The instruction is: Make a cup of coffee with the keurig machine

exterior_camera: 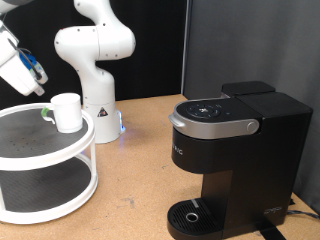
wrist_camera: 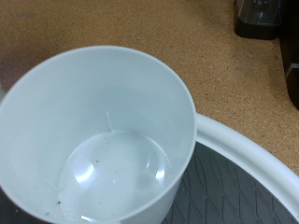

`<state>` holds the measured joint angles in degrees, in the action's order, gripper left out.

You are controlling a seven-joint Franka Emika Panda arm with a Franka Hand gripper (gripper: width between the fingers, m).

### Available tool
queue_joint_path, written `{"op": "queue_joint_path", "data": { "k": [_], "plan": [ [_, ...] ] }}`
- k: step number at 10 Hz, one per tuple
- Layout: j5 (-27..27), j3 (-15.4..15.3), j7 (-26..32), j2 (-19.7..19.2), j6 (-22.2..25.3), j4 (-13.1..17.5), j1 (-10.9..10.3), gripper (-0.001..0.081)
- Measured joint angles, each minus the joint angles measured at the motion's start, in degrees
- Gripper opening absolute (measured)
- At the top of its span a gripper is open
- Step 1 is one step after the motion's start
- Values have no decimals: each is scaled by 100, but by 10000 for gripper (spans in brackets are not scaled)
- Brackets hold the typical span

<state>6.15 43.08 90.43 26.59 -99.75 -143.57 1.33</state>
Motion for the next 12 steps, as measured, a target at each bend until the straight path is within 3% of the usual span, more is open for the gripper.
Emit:
{"op": "queue_joint_path", "data": {
  "k": [1,2,3,4,6,7,8,12],
  "plan": [
    [0,6,18,-2,-78,-68,0,97],
    [0,7,36,-4,-153,-129,0,97],
    [0,7,59,-5,-216,-180,-2,283],
    [1,6,69,-6,-251,-222,-4,283],
    [12,6,153,-10,-372,-301,-10,613],
    [12,6,185,-22,-439,-346,-20,613],
    [12,5,193,-50,-482,-380,-39,758],
    [12,1,232,-226,-664,-512,-113,805]
  ]
}}
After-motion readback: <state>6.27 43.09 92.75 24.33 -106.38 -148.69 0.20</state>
